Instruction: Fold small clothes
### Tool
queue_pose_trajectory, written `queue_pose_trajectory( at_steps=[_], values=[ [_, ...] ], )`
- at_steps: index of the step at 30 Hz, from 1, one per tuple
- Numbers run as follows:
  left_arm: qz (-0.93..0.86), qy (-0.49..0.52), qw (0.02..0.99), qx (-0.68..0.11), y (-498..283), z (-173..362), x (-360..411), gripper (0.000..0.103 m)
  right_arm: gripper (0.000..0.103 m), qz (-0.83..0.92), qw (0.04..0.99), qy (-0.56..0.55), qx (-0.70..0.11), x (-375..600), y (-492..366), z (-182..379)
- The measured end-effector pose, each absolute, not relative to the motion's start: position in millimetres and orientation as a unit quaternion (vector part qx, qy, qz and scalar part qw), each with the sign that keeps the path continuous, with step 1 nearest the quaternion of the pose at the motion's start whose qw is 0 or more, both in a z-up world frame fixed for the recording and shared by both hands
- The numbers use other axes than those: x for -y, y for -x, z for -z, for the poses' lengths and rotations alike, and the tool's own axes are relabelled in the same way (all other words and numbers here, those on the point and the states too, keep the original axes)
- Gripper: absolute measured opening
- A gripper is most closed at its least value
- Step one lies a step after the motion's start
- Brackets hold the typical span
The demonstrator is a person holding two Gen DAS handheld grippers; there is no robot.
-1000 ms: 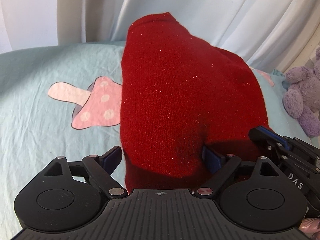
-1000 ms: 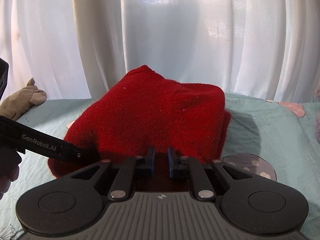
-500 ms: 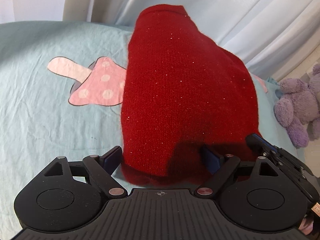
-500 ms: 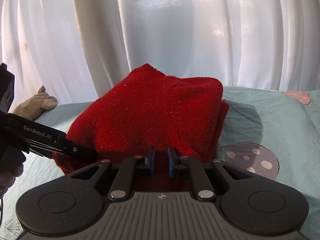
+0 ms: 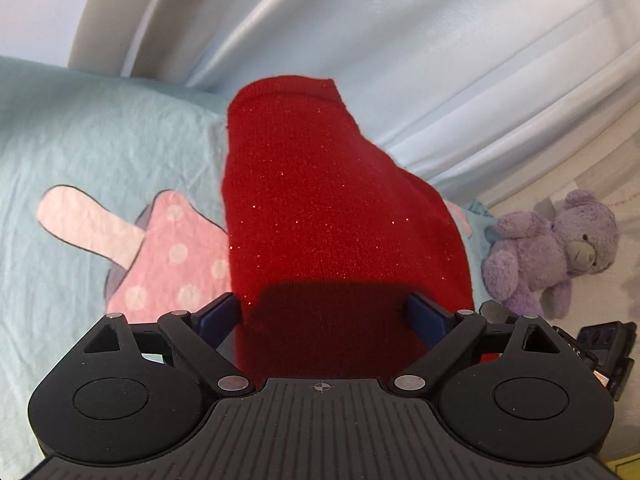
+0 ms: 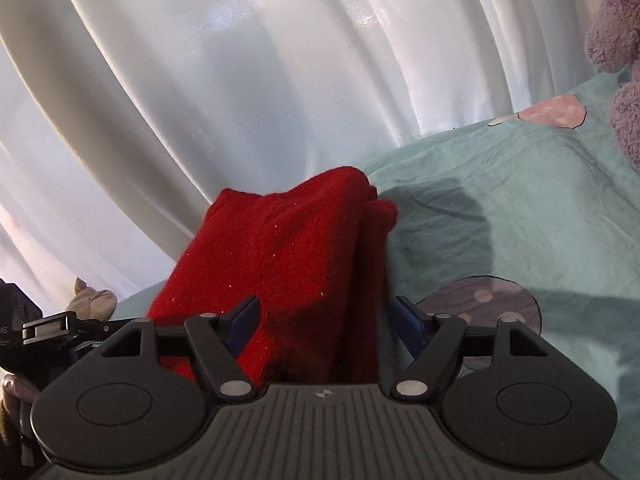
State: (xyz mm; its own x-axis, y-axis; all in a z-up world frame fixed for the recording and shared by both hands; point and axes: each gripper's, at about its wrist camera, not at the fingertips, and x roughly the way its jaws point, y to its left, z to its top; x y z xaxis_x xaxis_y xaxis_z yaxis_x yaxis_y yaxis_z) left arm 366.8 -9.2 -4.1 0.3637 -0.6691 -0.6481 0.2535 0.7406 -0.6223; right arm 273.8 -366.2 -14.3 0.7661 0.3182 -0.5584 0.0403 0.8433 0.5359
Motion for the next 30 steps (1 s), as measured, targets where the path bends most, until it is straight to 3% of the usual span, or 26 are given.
queue_pose_trajectory(
  at_steps=[8,17,23,30],
  values=[
    [0.319,0.278,0.753,-0.504,-402,43,14,0.102,0.077,-0.136,0.812,-0.414,-0.389,396,-334,70],
    [0.313,0.294,0.756,-0.494,-416,51,29,0.100,0.081,-0.165,0.789,-0.441,-0.396,398,-356,85],
    [0.304,0.278,0.770,-0.487,-410,42,30,0.084,0.059,-0.180,0.791,-0.440,-0.386,377,-362,87],
    [0.283,0.257,0.804,-0.456,-376,0,16,0.083,0.054,-0.211,0.816,-0.389,-0.372,346,-353,45]
  ],
)
